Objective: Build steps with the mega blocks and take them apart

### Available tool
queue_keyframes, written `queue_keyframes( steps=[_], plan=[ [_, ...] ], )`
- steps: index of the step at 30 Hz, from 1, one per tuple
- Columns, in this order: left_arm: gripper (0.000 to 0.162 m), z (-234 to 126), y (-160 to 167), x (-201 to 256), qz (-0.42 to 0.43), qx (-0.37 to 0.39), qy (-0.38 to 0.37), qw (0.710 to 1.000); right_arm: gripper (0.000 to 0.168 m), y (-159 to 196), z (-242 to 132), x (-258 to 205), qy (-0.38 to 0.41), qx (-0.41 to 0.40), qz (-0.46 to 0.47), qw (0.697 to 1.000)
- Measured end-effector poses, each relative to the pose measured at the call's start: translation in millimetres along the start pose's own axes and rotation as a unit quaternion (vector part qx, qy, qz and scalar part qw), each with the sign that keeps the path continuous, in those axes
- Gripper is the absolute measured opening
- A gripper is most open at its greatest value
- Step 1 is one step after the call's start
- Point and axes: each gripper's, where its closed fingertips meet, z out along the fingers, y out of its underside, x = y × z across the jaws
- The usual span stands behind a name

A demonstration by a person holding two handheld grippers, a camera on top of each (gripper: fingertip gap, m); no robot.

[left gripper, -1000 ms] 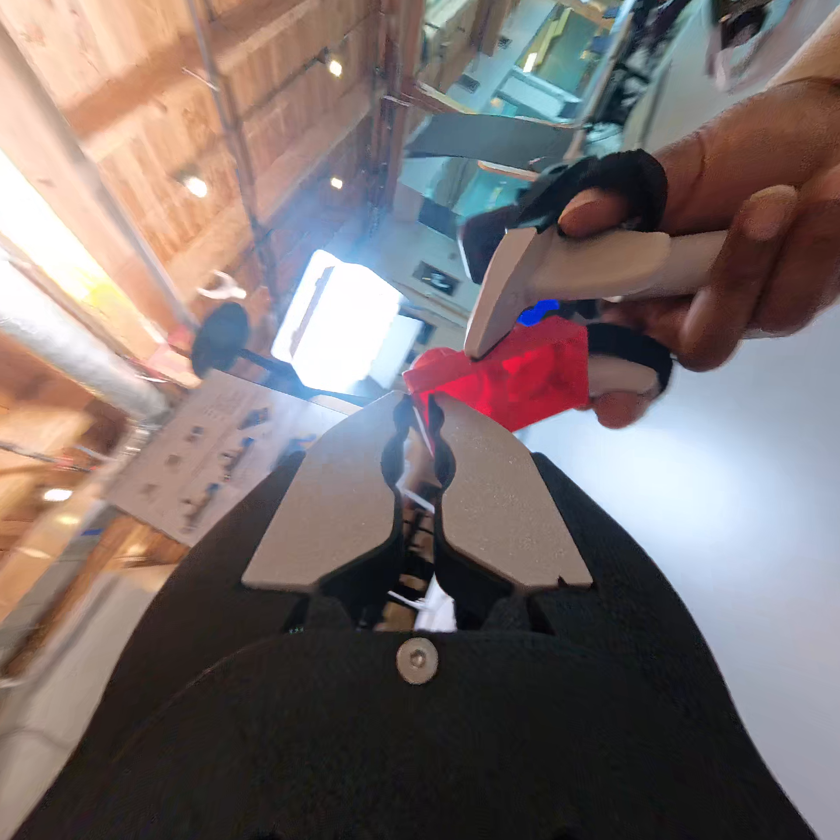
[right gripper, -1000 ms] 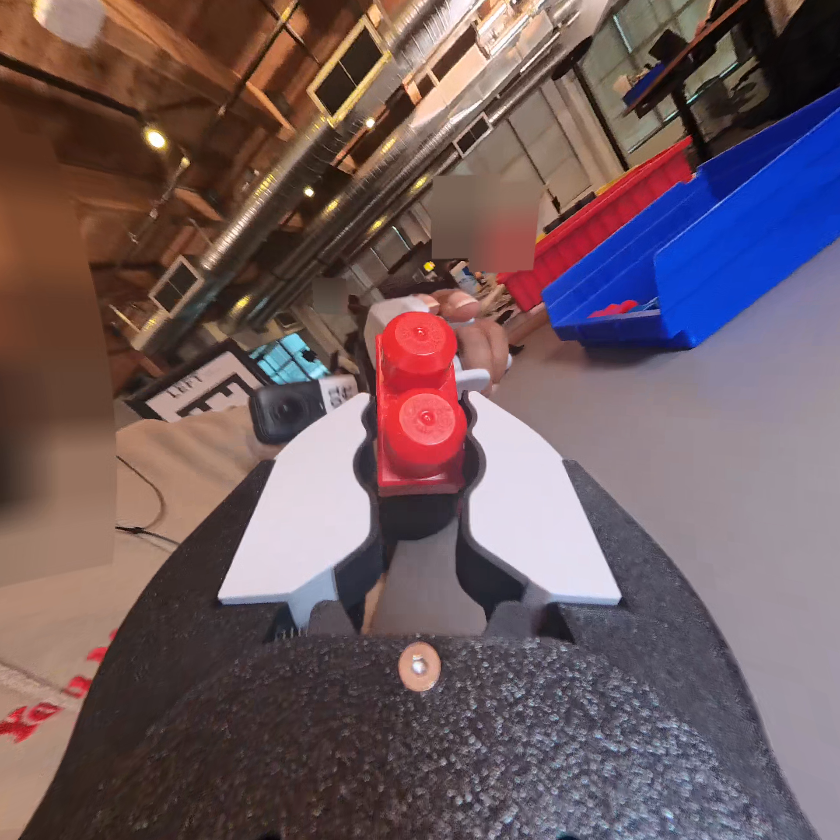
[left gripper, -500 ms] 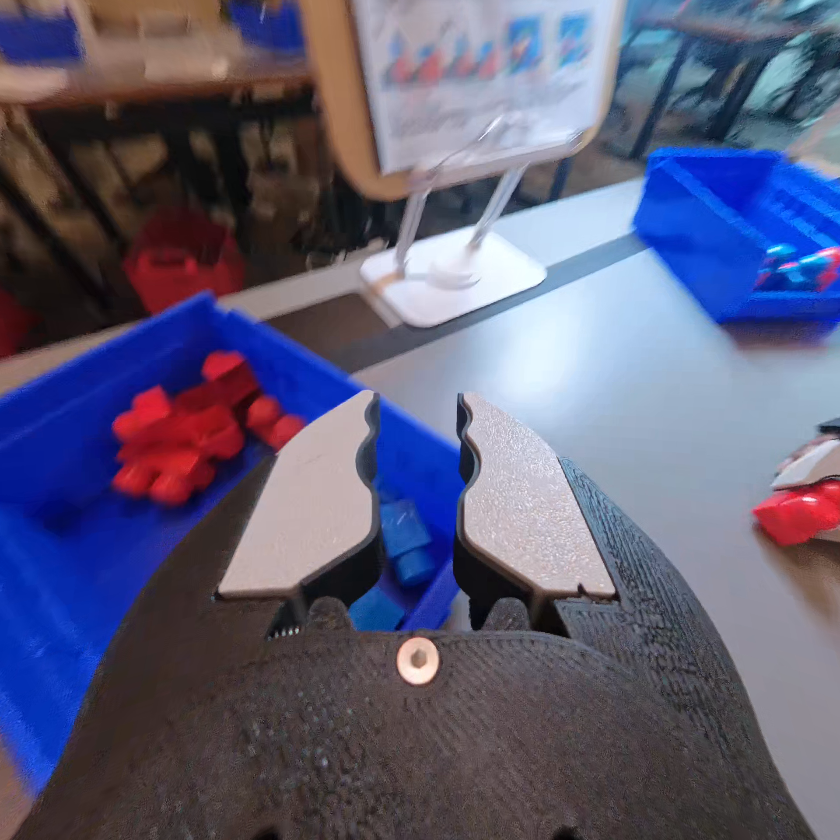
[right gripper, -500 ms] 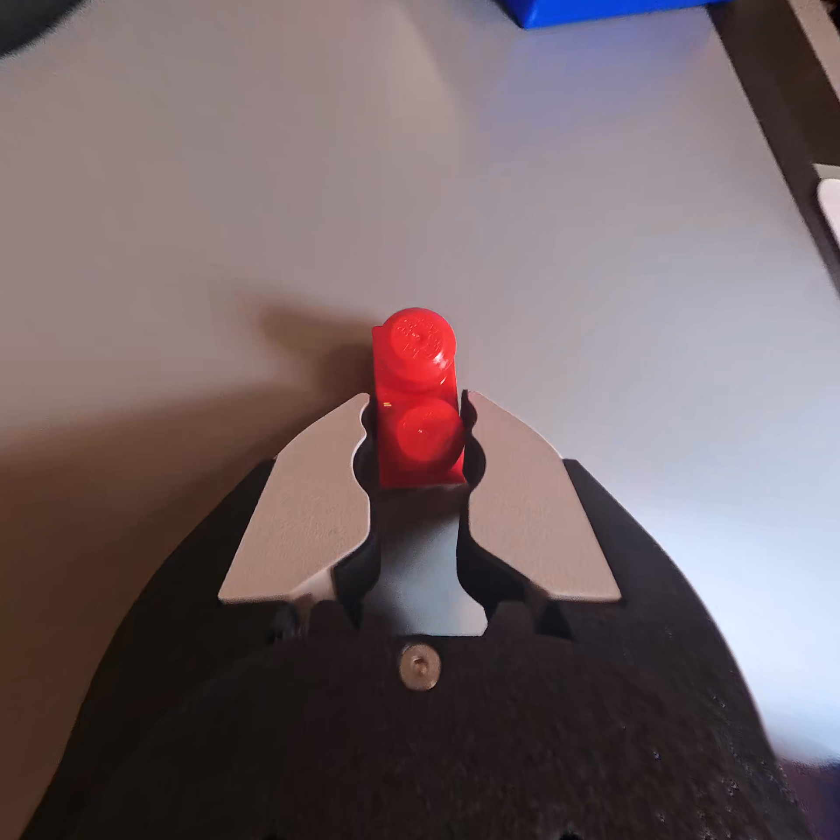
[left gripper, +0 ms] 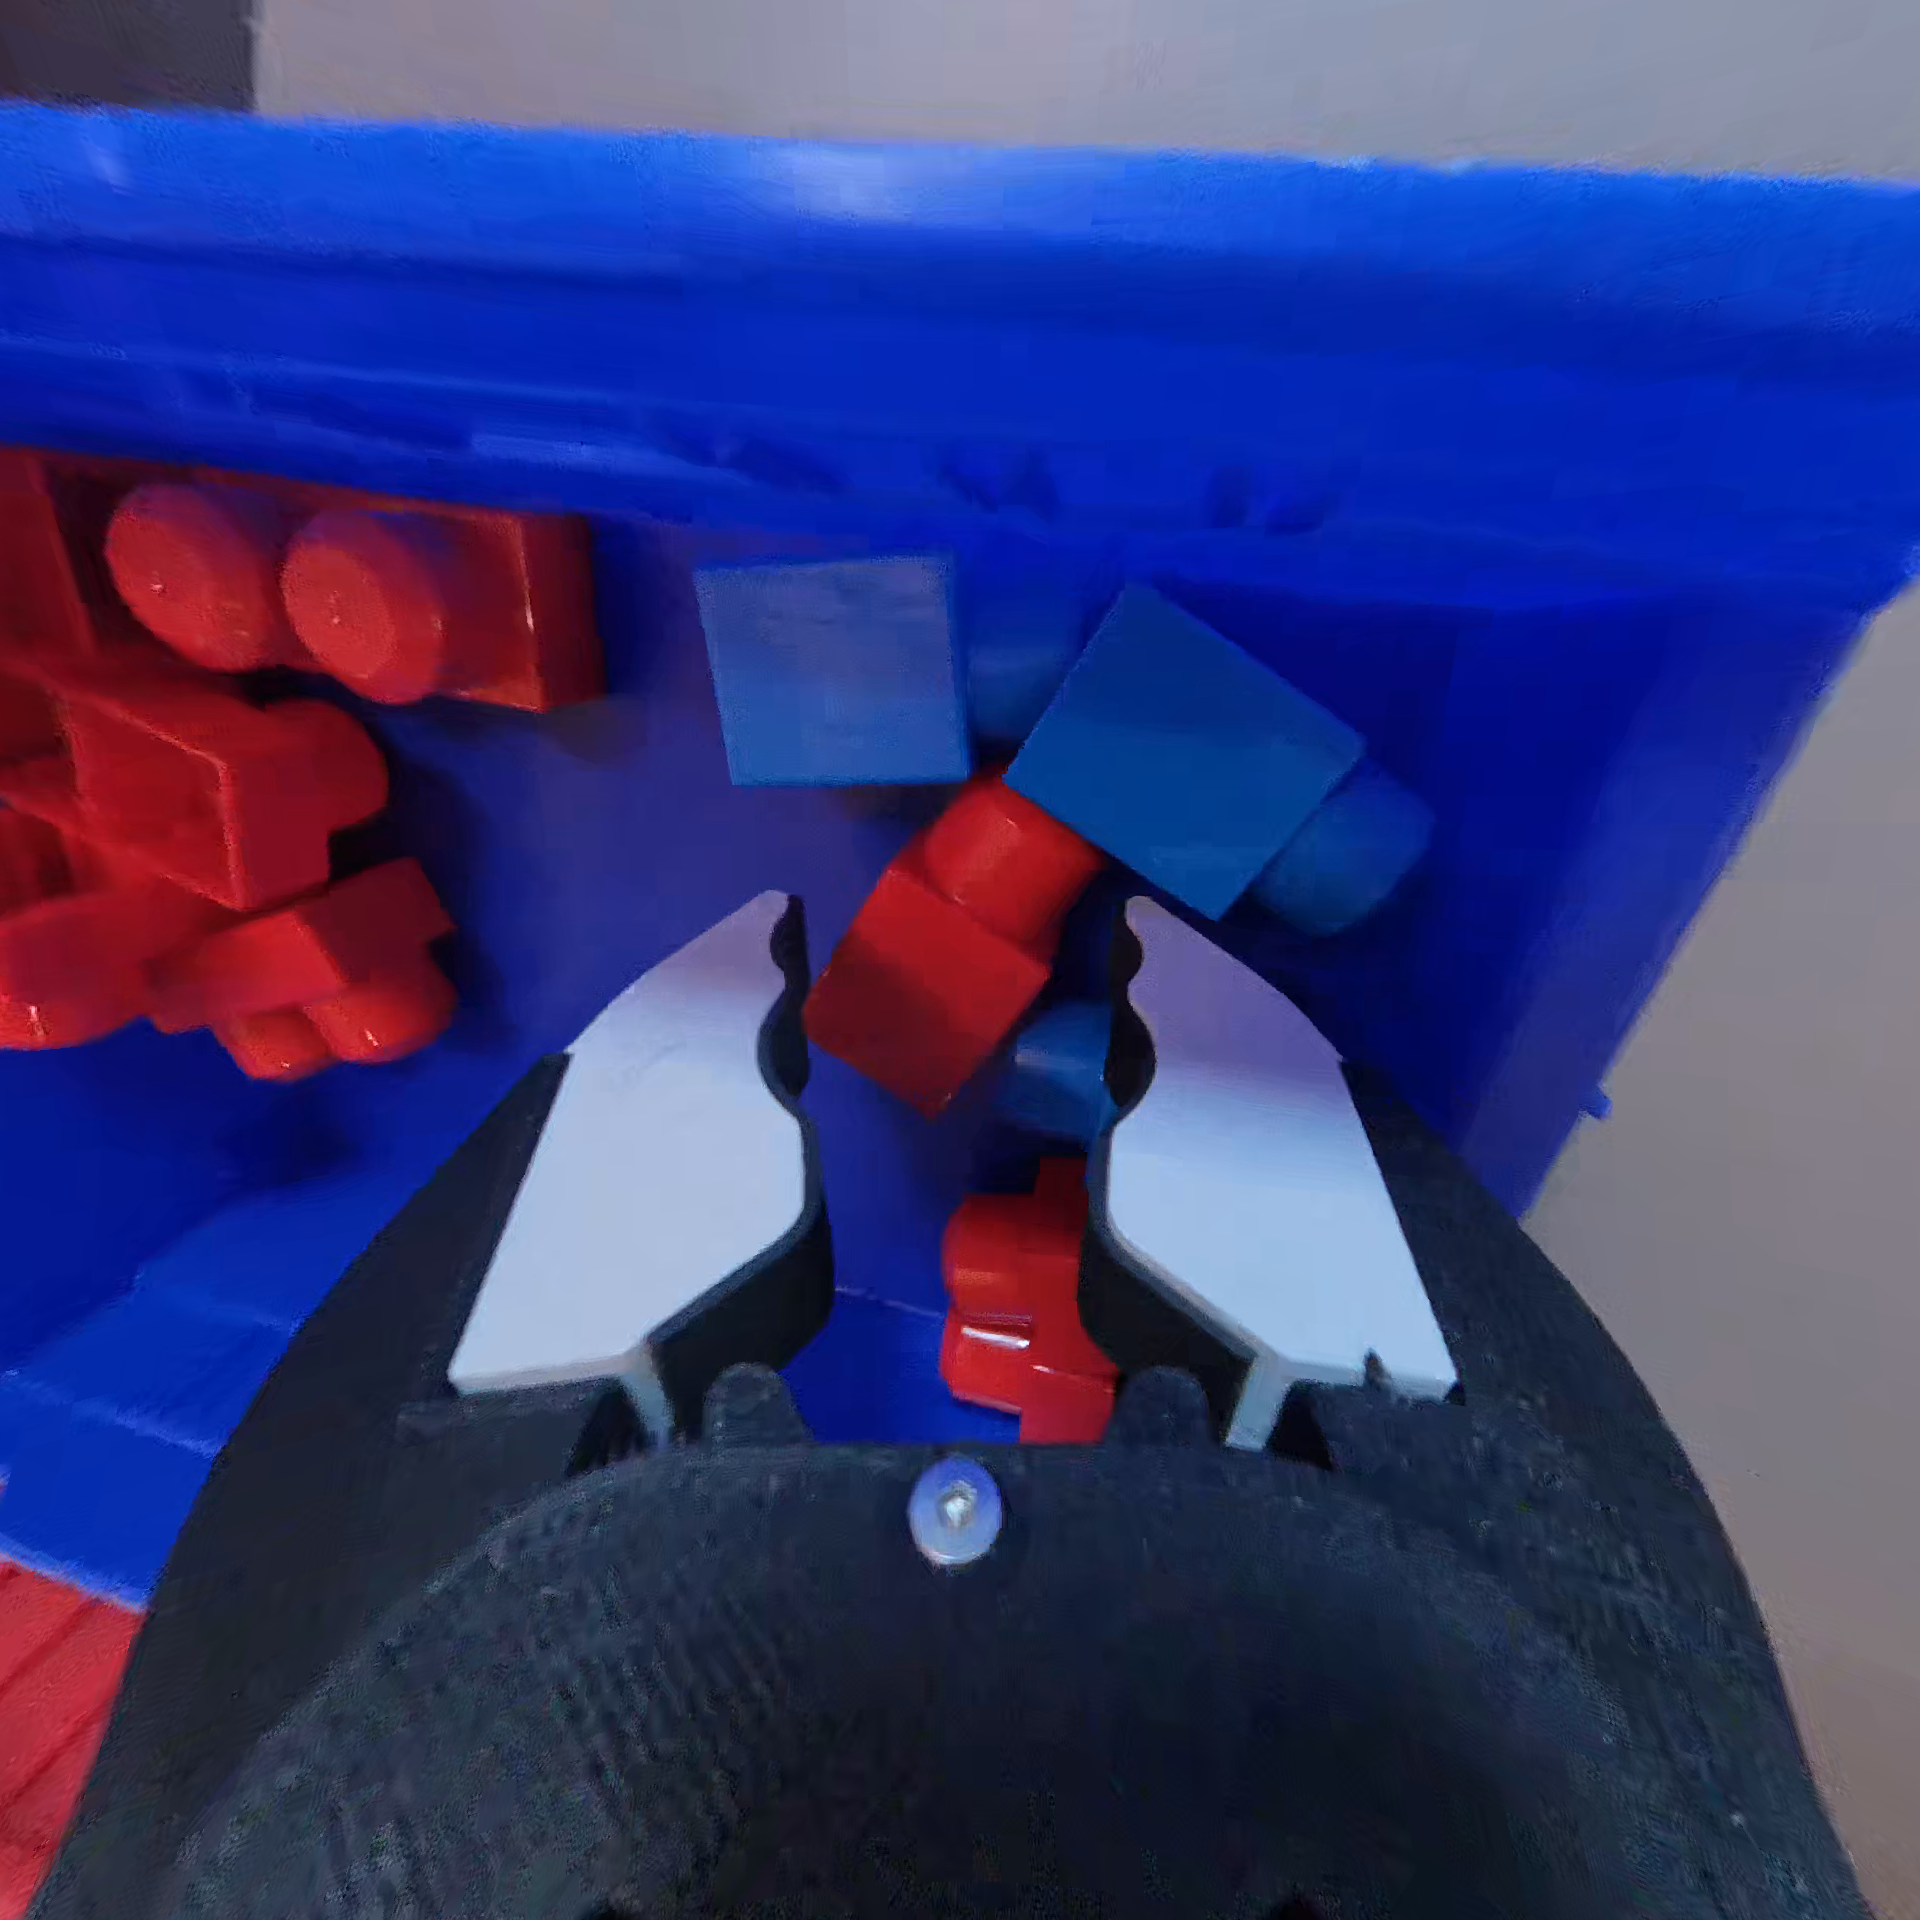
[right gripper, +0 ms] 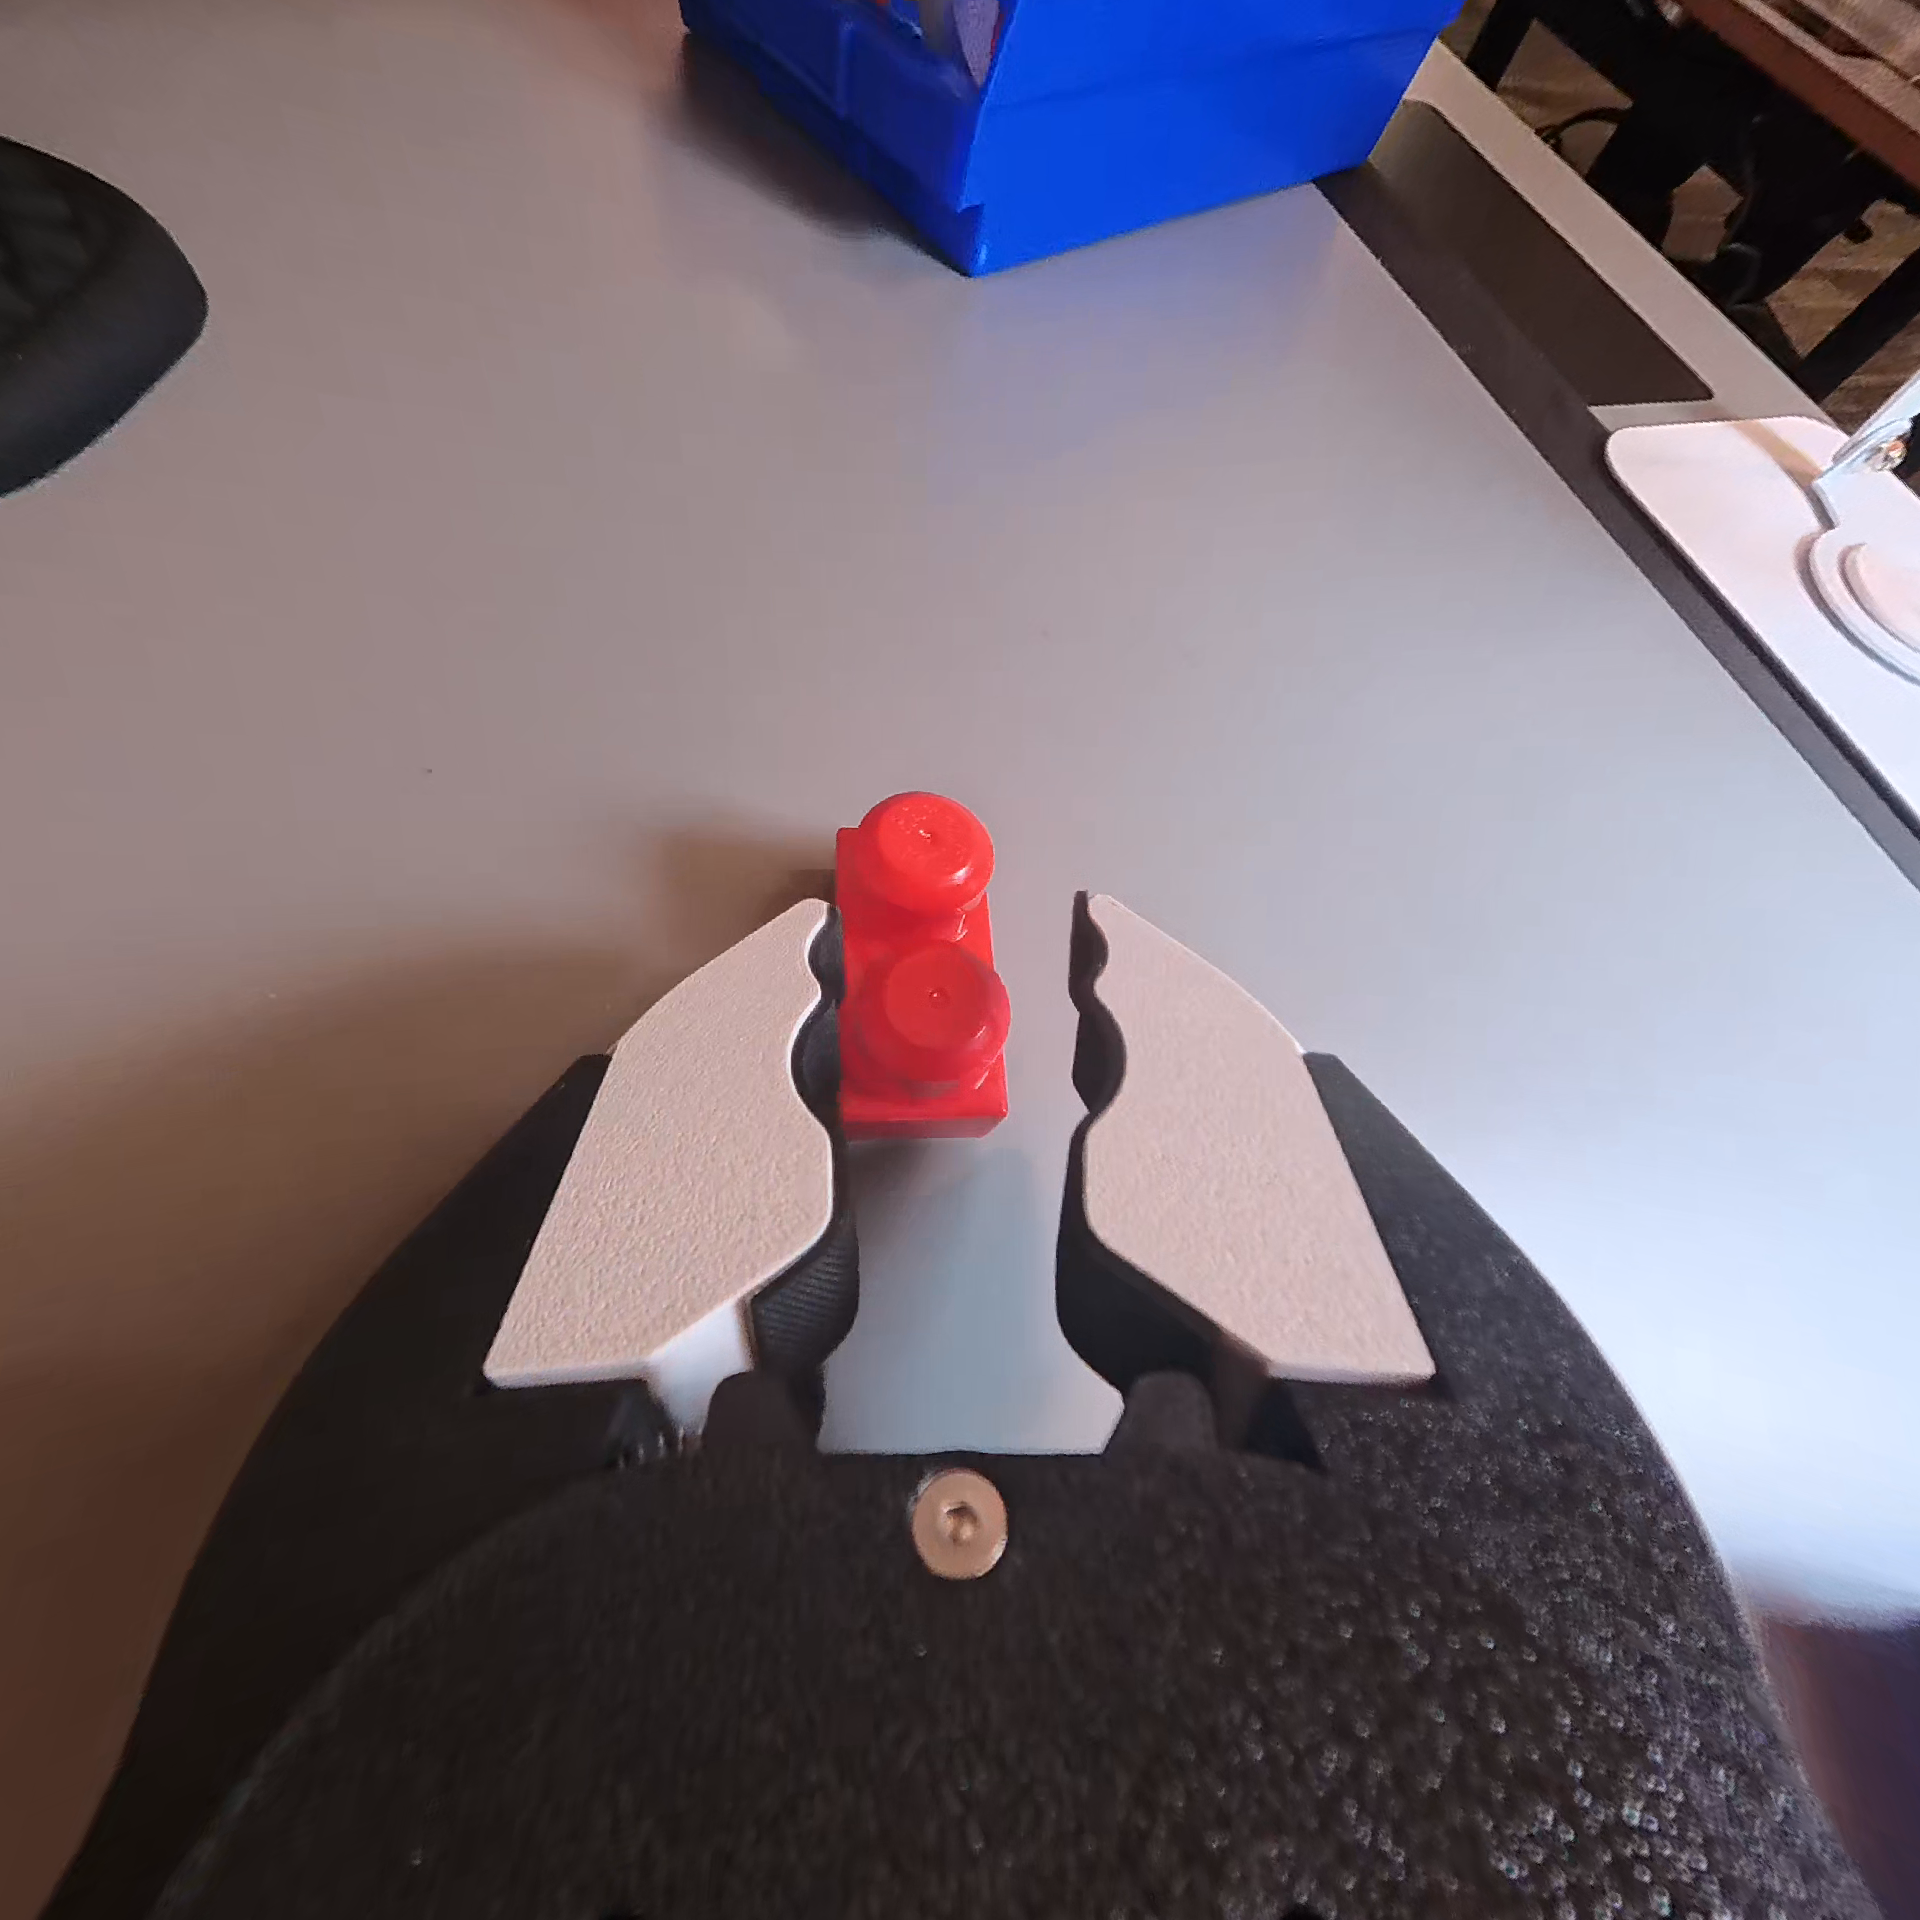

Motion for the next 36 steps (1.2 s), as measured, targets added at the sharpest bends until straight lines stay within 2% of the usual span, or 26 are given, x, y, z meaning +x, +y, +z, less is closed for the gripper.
queue_keyframes(
  steps=[1, 3, 6, 12, 17, 20, 22, 27, 29, 34, 36],
  plan=[
    [0.050, 5, 5, -2, 0.013, -0.035, -0.008, 0.999, 0.042, 0, 0, -1, -0.001, 0.002, 0.000, 1.000],
    [0.046, 6, 9, -6, 0.038, -0.073, -0.018, 0.996, 0.041, -1, -1, -2, -0.002, 0.005, 0.004, 1.000],
    [0.045, -5, 12, -24, 0.073, -0.095, -0.095, 0.988, 0.039, -5, -6, 1, 0.008, 0.017, 0.006, 1.000],
    [0.044, -82, -19, -31, 0.035, 0.037, -0.229, 0.972, 0.037, -21, -13, 9, 0.018, 0.056, 0.040, 0.997],
    [0.043, -122, -81, 35, 0.078, 0.169, -0.251, 0.950, 0.037, -37, -18, 6, 0.016, 0.094, 0.048, 0.994],
    [0.043, -136, -136, 101, 0.101, 0.283, -0.194, 0.934, 0.040, -41, -19, 2, 0.016, 0.096, 0.047, 0.994],
    [0.043, -145, -170, 146, 0.104, 0.364, -0.133, 0.916, 0.051, -31, -15, 0, 0.012, 0.063, 0.041, 0.997],
    [0.043, -163, -228, 230, 0.076, 0.523, 0.051, 0.847, 0.059, 4, -2, -2, -0.003, -0.017, 0.040, 0.999],
    [0.043, -151, -237, 253, 0.073, 0.535, 0.127, 0.832, 0.058, 9, 1, -5, -0.013, -0.027, 0.040, 0.999],
    [0.044, -120, -236, 280, 0.048, 0.544, 0.257, 0.797, 0.056, 24, 9, -12, -0.015, -0.074, 0.005, 0.997],
    [0.044, -116, -232, 282, 0.043, 0.549, 0.282, 0.786, 0.051, 27, 12, -8, 0.003, -0.084, -0.014, 0.996]
  ],
)
